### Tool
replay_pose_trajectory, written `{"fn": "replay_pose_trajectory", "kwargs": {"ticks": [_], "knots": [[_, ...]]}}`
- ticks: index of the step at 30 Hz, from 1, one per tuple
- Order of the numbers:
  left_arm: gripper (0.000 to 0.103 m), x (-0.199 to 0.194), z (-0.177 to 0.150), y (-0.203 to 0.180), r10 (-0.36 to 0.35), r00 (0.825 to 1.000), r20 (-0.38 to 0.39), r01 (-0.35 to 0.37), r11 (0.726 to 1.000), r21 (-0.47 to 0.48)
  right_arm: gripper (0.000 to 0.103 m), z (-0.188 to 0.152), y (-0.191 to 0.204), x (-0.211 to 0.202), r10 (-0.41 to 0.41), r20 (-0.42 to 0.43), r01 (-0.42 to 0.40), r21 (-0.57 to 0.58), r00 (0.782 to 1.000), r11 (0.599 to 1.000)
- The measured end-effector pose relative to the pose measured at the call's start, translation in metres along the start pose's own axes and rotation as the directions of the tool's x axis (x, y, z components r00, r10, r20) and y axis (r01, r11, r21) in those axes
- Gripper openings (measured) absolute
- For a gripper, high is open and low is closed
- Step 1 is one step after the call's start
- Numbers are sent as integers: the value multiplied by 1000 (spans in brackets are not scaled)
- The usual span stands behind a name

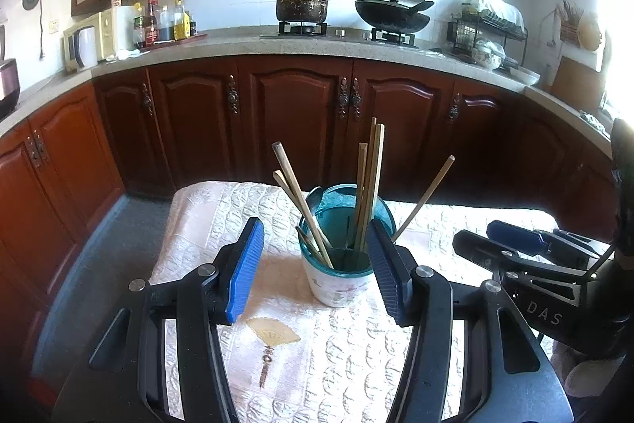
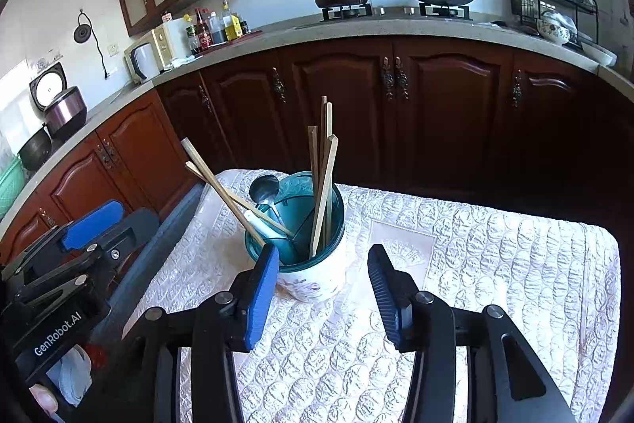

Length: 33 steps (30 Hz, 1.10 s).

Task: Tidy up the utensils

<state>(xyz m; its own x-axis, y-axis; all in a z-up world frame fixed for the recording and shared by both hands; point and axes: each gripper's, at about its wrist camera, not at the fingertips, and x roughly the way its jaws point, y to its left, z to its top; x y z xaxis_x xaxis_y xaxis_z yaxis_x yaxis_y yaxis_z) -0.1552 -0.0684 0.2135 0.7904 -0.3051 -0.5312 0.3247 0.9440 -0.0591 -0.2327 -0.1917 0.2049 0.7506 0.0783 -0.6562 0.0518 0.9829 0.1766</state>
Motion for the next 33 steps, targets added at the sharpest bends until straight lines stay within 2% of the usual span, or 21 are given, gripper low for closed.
{"fn": "replay_pose_trajectory", "kwargs": {"ticks": [5,33], "knots": [[53,2,0,3,10,1000,-3,-10,1000,-6,50,2,2,0,-5,3,5,-5,1000,1000],[53,14,1,7,10,999,-33,-10,1000,-17,51,4,3,14,-9,-33,9,-4,999,1000]]}}
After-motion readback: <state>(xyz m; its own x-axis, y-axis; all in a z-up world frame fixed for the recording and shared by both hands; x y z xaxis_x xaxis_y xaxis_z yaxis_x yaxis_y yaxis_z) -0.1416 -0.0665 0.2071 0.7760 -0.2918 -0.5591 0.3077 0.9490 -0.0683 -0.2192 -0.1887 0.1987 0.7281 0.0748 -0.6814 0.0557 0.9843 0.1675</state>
